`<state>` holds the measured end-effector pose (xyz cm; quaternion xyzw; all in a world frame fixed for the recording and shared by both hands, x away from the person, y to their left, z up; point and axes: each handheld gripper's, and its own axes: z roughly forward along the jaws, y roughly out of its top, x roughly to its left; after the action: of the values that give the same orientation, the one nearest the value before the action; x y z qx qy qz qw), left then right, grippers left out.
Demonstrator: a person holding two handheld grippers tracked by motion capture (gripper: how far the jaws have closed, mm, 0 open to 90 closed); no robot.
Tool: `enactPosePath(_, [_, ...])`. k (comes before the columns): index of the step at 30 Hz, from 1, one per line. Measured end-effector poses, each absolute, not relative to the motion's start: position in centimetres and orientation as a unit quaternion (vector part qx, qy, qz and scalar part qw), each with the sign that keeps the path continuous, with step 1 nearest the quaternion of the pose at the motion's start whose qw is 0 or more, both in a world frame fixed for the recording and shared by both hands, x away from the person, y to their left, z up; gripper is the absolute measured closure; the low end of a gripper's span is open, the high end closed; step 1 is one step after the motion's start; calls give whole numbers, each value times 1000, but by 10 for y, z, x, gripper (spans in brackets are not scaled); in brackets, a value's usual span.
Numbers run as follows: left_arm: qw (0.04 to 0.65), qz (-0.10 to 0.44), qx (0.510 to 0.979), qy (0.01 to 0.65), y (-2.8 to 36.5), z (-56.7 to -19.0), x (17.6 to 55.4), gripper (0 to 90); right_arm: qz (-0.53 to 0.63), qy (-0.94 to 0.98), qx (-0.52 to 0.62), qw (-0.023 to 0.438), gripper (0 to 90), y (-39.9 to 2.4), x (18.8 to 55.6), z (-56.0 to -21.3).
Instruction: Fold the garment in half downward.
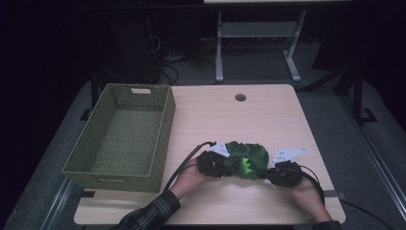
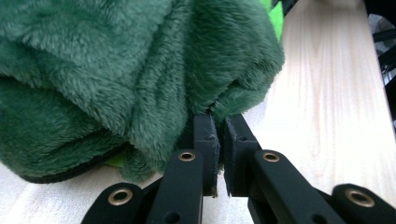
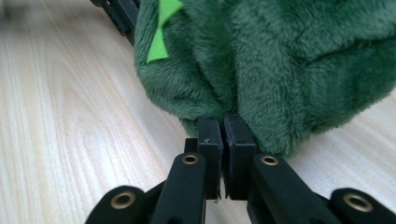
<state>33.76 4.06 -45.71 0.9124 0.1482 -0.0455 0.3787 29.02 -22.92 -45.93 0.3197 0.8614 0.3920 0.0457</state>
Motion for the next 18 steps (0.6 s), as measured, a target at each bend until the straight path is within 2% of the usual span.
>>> enactPosePath(4, [375,-46,913,151,39,-464,339,832,388,862,324,37,852,-229,293,-464])
enactPosePath(6, [375,-48,914,150,39,-464,339,788,387,863,323,37,832,-229,293,-465])
enactPosePath(7, [372,-50,915,149,39,-464,338,788,388,862,325,37,796,-229,293,-465])
enactPosePath(8, [370,-50,916,148,41,-460,335,731,388,861,325,42,758,-230,292,-464])
enactPosePath(11, [375,-55,913,151,44,-454,331,657,392,859,328,43,703,-231,285,-459])
enactPosePath(18, [378,-67,913,136,47,-444,313,493,407,855,317,48,635,-237,266,-456])
